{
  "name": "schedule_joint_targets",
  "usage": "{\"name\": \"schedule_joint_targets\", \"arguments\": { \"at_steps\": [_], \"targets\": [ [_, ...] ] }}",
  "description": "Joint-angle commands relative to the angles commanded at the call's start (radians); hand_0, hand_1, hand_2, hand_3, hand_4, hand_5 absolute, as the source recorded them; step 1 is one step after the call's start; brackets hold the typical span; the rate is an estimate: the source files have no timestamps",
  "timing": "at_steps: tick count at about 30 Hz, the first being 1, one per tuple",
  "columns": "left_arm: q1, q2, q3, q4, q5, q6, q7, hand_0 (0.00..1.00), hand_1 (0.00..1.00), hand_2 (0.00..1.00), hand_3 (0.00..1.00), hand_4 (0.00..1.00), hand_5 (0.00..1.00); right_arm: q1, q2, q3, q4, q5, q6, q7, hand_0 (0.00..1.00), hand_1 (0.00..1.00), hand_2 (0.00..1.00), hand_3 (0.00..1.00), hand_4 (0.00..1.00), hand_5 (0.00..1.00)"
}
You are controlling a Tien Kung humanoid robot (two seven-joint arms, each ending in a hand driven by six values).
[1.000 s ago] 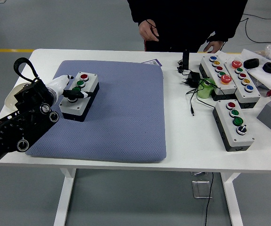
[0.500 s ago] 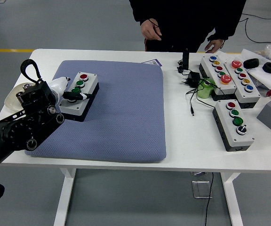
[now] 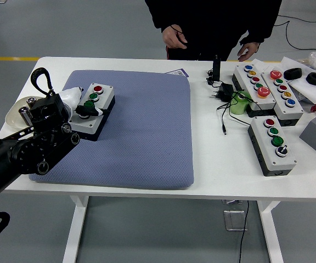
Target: Pick up the button,place it on the desk,press the button,press the button
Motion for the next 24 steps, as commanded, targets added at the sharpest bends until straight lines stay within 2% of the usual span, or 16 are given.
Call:
{"name": "schedule_joint_targets", "arguments": {
  "at_steps": [2, 8, 9, 14, 15, 20, 21, 24],
  "targets": [
    [-0.004, -0.004, 0.005, 0.007, -0.007, -0.013, 0.000, 0.788, 0.973, 0.998, 0.998, 0.998, 0.339, 0.000, 0.000, 0.000, 0.000, 0.000, 0.000, 0.000, 0.766, 0.727, 0.746, 0.598, 0.205, 0.164],
    [-0.014, -0.009, 0.016, 0.037, -0.002, -0.051, 0.000, 0.788, 0.973, 0.998, 0.998, 0.998, 0.339, 0.000, 0.000, -0.001, 0.001, -0.001, -0.001, 0.000, 0.766, 0.727, 0.746, 0.598, 0.205, 0.164],
    [-0.015, -0.009, 0.017, 0.039, -0.001, -0.057, 0.000, 0.711, 0.894, 0.998, 0.998, 0.923, 0.173, 0.000, 0.000, 0.000, 0.001, -0.001, -0.001, 0.000, 0.766, 0.726, 0.745, 0.598, 0.203, 0.161],
    [-0.022, -0.009, 0.026, 0.052, 0.024, -0.074, 0.000, 0.711, 0.894, 0.998, 0.998, 0.923, 0.173, 0.000, 0.000, -0.002, 0.000, -0.001, 0.000, 0.000, 0.766, 0.726, 0.745, 0.598, 0.203, 0.161],
    [-0.023, -0.009, 0.028, 0.053, 0.030, -0.075, 0.000, 0.551, 0.748, 0.886, 0.946, 0.858, 0.089, 0.000, 0.000, -0.002, 0.000, -0.001, 0.000, 0.000, 0.766, 0.726, 0.745, 0.598, 0.203, 0.161],
    [-0.026, -0.006, 0.040, 0.058, 0.048, -0.073, 0.000, 0.551, 0.748, 0.886, 0.946, 0.858, 0.089, 0.000, -0.001, -0.002, 0.001, -0.001, -0.001, 0.000, 0.766, 0.726, 0.745, 0.598, 0.203, 0.161],
    [-0.026, -0.006, 0.043, 0.058, 0.049, -0.070, 0.000, 0.484, 0.516, 0.640, 0.737, 0.840, 0.002, 0.000, -0.001, -0.003, 0.001, -0.001, -0.001, 0.000, 0.766, 0.726, 0.745, 0.597, 0.203, 0.162],
    [-0.022, -0.001, 0.051, 0.053, 0.080, -0.045, 0.000, 0.484, 0.516, 0.640, 0.737, 0.840, 0.002, -0.001, 0.000, -0.004, 0.001, -0.001, -0.002, 0.001, 0.766, 0.726, 0.745, 0.597, 0.203, 0.162]
  ]
}}
